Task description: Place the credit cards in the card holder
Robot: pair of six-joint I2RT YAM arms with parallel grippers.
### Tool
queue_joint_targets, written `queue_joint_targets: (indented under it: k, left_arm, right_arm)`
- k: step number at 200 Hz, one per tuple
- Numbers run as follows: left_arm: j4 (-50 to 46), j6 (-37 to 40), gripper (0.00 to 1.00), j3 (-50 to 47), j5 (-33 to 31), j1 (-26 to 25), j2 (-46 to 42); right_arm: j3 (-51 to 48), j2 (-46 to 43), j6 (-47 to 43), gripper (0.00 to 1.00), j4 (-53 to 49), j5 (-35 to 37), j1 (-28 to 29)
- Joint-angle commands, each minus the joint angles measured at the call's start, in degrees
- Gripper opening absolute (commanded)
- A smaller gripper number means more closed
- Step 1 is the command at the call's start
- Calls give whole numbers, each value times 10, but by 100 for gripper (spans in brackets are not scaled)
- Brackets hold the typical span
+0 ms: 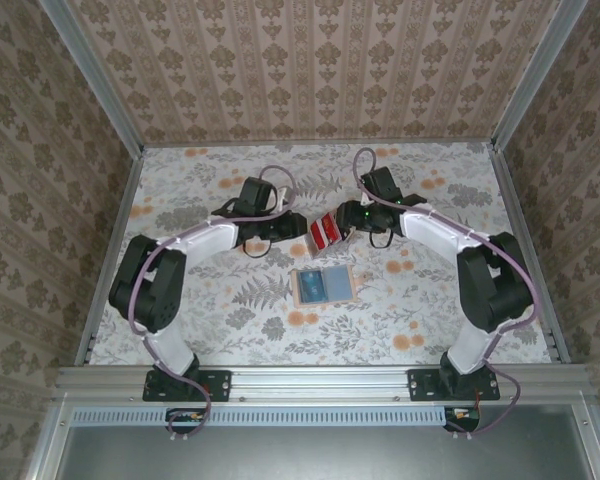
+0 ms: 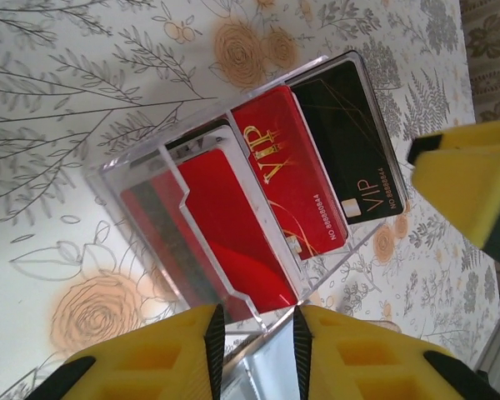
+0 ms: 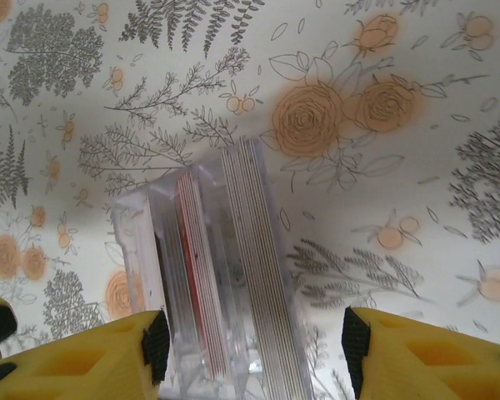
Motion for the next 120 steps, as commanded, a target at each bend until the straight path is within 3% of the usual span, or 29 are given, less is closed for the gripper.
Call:
queue_joint_targets:
  k: [1,65,120]
  left_arm:
    - [-29,23,31,15,29,0,25]
    - [-22,13,31,36,30,2,69]
    - [-18,9,31,55,44,-2,93]
  right_arm:
    - [35,22,-16,60,-20,-43,2]
    - [75,46,-26,58,-48,-64,18]
    - [95,77,-37,59,-75,-30,28]
